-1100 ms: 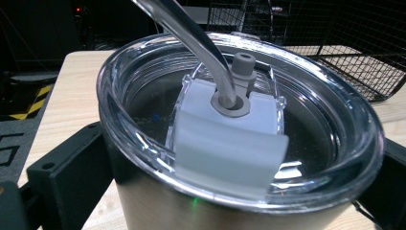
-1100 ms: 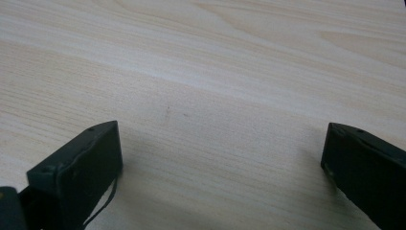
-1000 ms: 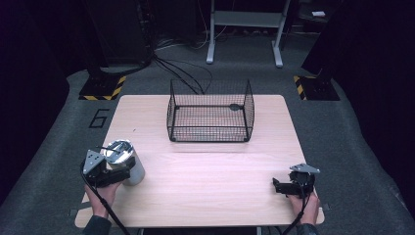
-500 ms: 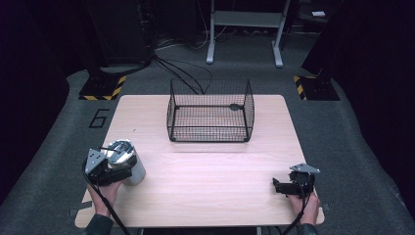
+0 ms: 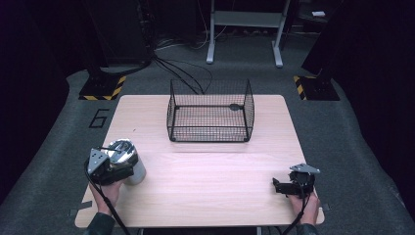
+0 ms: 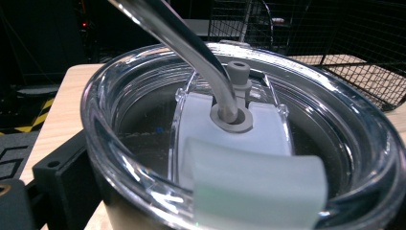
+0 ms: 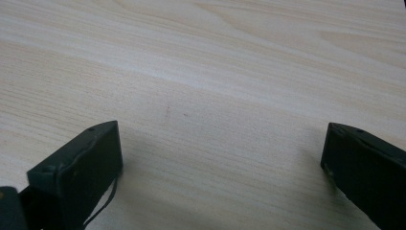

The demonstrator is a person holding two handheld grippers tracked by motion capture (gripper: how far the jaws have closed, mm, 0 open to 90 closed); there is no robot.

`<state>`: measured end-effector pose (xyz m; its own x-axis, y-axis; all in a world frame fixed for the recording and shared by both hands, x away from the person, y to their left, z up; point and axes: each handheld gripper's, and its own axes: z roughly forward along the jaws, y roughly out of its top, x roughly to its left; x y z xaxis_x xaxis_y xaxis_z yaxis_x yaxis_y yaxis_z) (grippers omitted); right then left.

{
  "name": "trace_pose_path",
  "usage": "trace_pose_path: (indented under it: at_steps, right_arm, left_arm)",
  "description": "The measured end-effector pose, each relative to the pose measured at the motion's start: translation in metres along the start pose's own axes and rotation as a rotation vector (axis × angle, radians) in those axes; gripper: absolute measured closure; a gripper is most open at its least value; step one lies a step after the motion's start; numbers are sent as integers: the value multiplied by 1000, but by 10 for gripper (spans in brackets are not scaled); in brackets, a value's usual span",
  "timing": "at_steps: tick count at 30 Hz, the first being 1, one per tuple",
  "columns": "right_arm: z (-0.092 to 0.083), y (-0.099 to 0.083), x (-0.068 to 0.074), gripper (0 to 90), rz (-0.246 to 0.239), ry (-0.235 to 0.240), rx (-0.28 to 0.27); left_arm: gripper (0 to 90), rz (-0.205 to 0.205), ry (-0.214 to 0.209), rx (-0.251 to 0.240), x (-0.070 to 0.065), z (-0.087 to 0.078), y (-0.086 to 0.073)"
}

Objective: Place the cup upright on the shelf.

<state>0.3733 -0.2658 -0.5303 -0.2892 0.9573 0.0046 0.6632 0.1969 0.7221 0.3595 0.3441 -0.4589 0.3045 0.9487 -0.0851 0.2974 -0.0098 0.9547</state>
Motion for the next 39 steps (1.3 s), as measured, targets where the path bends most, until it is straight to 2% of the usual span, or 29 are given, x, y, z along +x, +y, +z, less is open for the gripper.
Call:
trace_pose_path:
  at_steps: [7,8,13,18,27,39]
  right_arm:
    - [0,0,0,0,1,0,4]
    - [0,0,0,0,1,0,4]
    - [0,0,0,0,2,1,5]
    - [0,0,0,0,3,1,5]
    - [2,1,-1,0,-10,1,2]
    - [2,2,0,0,-1,3,-2]
  left_arm:
    - [25,-5,-9,17,5,1,4]
    - [26,-7,-7,8,5,1,4]
    - [26,9,-13,8,4,-2,12]
    - [26,14,-38,4,2,-5,20]
    - [26,51,-78,0,-7,-6,33]
    - [26,72,-140,8,-23,0,46]
